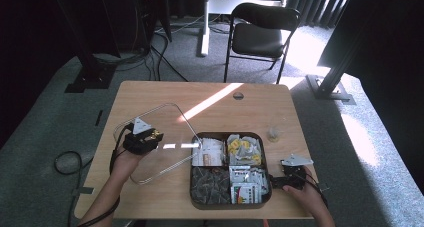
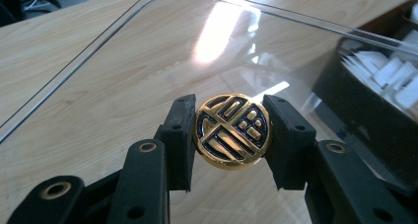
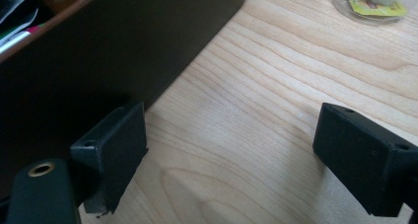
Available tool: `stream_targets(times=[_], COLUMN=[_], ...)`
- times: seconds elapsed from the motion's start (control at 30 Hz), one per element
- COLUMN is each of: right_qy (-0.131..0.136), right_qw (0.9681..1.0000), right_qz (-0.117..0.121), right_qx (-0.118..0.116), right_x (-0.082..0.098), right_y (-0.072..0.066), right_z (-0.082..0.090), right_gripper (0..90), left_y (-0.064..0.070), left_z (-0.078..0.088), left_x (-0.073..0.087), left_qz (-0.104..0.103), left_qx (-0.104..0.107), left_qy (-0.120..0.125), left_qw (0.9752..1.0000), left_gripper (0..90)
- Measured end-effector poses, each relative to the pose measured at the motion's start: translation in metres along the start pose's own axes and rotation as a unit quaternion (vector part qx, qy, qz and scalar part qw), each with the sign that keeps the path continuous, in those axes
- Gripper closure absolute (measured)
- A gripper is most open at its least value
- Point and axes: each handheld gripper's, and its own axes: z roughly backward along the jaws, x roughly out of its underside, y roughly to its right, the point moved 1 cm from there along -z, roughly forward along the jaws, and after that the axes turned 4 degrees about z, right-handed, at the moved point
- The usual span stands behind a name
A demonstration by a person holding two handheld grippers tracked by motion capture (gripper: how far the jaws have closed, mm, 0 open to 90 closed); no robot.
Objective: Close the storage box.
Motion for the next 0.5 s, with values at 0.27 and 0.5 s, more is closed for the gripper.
stream_targets(times=[0.27,0.5], right_qy=[0.0,0.0], right_qw=[1.0,1.0], right_qz=[0.0,0.0], right_qx=[0.0,0.0], right_x=[0.0,0.0], right_y=[0.0,0.0], right_z=[0.0,0.0], right_gripper=[12.3,12.3], left_y=[0.015,0.028], left_z=[0.0,0.002], left_x=[-0.006,-0.012], left_qz=[-0.017,-0.032], left_qx=[0.024,0.047], left_qy=[-0.001,0.003], left_qw=[0.9996,0.9984], left_gripper=[58.8,58.8])
